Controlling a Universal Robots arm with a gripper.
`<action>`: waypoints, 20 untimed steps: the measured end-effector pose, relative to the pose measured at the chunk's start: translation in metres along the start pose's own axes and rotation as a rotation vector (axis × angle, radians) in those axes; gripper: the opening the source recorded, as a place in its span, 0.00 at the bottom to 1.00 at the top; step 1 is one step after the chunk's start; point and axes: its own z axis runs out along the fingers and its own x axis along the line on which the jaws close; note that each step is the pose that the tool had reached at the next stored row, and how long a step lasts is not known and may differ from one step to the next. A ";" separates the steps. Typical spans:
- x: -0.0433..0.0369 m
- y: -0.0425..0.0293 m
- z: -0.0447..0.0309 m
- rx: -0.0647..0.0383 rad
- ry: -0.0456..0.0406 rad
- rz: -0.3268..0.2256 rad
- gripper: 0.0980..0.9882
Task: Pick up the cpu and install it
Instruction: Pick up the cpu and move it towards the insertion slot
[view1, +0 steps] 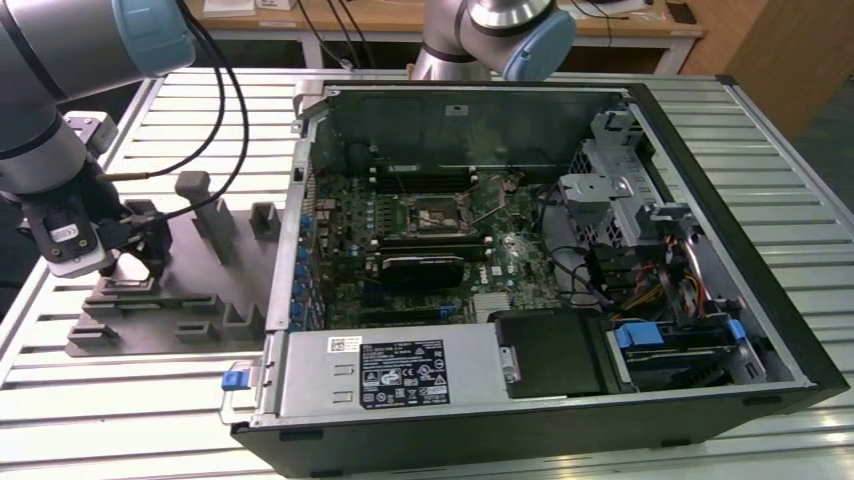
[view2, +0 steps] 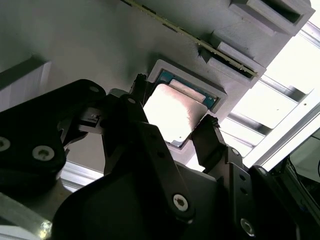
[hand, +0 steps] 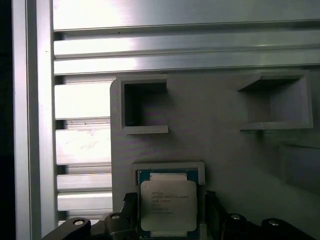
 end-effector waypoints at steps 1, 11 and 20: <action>0.0000 0.0000 0.0000 0.000 0.0000 0.000 0.60; 0.0001 0.0001 -0.0003 -0.015 0.0006 0.000 0.52; 0.0023 -0.0001 -0.0007 -0.015 0.0009 0.000 0.52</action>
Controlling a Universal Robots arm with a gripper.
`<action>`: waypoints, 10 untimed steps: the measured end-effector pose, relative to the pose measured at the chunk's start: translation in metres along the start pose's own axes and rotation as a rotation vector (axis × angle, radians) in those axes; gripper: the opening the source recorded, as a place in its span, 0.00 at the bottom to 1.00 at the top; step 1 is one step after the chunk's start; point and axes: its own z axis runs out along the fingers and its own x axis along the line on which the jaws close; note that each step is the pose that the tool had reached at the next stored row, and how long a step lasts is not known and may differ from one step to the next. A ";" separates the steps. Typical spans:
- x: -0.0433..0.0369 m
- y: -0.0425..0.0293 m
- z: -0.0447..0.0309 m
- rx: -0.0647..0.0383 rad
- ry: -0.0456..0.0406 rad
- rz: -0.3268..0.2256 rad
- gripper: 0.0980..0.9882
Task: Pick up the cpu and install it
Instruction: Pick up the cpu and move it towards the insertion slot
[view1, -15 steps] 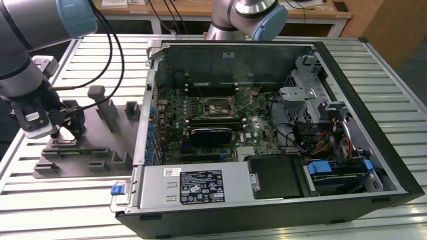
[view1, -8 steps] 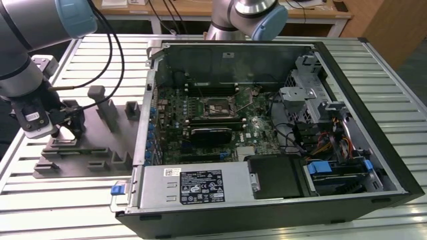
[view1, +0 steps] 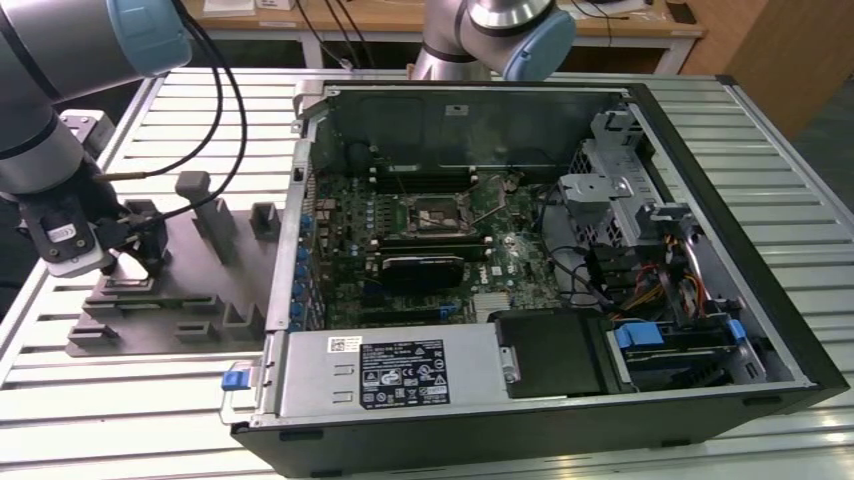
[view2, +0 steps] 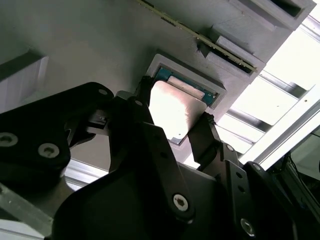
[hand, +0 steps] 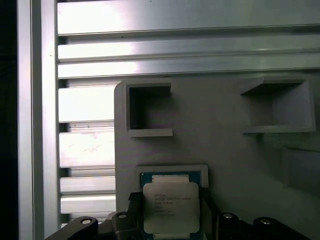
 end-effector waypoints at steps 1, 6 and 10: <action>0.0000 0.0000 0.0000 0.000 0.0000 0.000 0.52; 0.0002 0.0000 0.0000 0.000 0.0000 0.000 0.52; 0.0003 -0.0001 0.0001 0.000 0.0000 0.000 0.54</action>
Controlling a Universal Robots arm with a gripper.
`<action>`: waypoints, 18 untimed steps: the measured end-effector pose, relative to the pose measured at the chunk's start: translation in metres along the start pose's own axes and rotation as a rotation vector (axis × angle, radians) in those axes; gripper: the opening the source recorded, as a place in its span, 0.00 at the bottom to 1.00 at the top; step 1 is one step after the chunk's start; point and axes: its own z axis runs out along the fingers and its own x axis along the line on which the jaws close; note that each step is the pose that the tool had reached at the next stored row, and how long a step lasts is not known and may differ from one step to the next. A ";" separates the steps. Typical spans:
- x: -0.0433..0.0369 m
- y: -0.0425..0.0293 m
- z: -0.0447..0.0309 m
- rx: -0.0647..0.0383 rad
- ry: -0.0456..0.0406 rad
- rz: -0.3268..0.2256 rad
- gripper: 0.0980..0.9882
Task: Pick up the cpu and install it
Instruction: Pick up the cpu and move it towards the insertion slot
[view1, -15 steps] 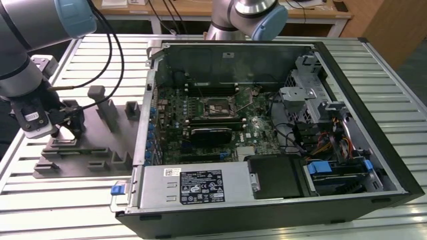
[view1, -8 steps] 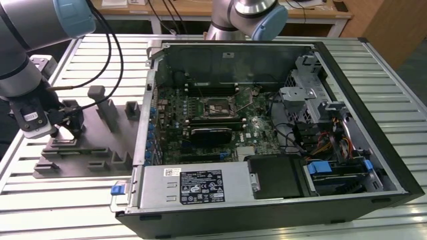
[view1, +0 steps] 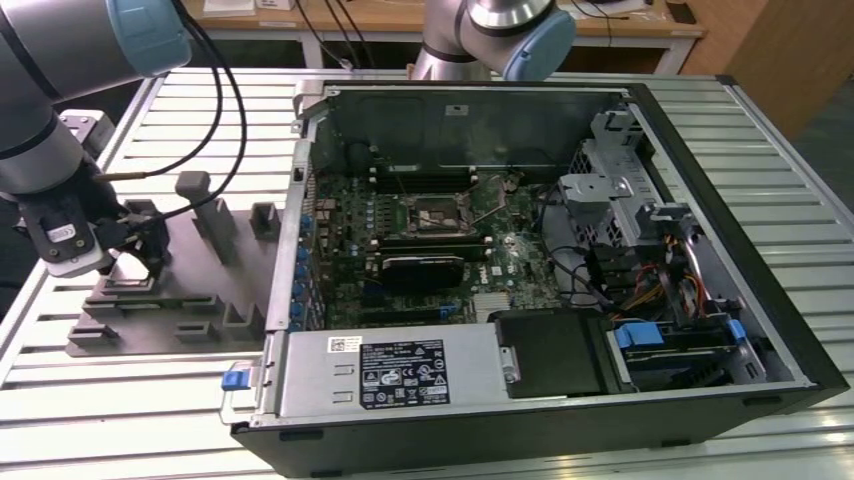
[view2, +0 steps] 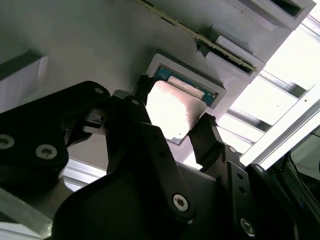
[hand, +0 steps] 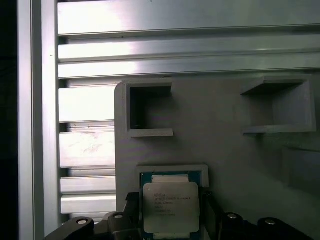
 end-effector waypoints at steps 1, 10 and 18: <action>0.0000 0.0000 0.0000 0.000 0.0000 0.000 0.54; 0.0028 -0.0001 0.0000 -0.010 0.0005 0.000 0.61; 0.0028 -0.0002 0.0000 -0.011 0.0007 0.000 0.50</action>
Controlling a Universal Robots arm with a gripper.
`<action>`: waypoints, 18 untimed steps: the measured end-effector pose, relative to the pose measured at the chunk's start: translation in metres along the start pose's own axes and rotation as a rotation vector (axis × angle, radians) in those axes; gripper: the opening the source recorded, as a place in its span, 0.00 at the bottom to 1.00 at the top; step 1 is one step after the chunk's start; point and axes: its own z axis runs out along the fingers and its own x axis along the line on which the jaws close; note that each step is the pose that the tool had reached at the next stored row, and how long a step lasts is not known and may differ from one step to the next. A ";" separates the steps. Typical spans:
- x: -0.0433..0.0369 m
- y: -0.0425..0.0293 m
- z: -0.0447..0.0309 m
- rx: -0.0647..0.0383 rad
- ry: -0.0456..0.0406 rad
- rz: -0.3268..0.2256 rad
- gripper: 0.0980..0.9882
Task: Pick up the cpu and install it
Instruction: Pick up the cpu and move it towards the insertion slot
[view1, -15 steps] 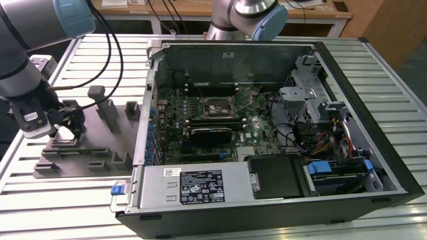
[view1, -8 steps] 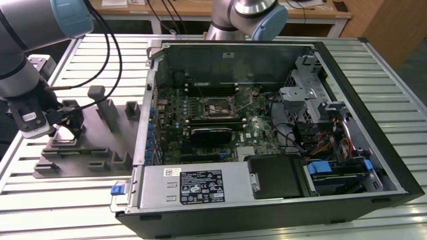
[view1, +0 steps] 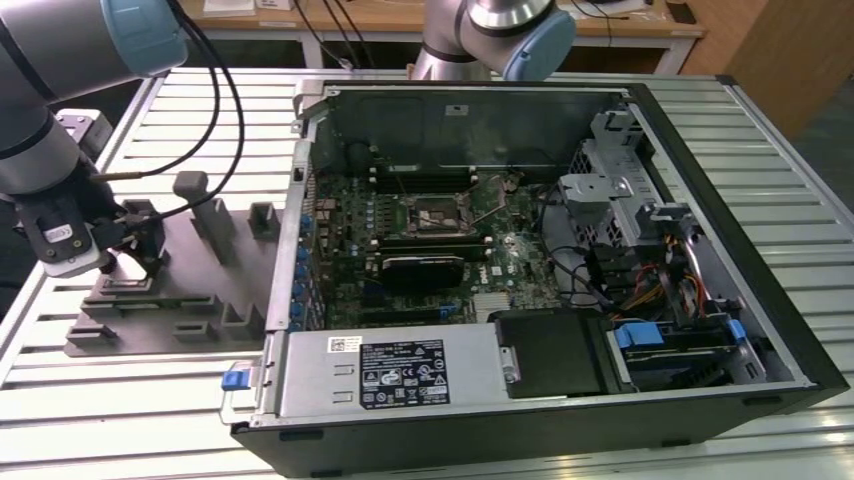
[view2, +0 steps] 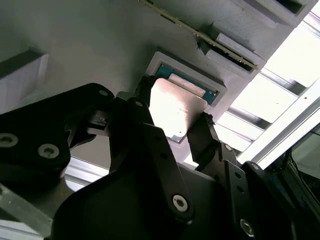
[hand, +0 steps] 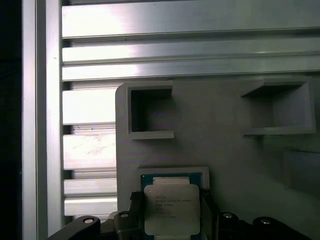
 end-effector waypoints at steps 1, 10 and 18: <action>0.0000 0.0000 0.0000 0.000 0.0000 0.000 0.50; 0.0001 0.0002 -0.0029 0.000 0.0003 -0.004 0.50; 0.0001 0.0010 -0.0147 -0.002 0.0009 -0.013 0.50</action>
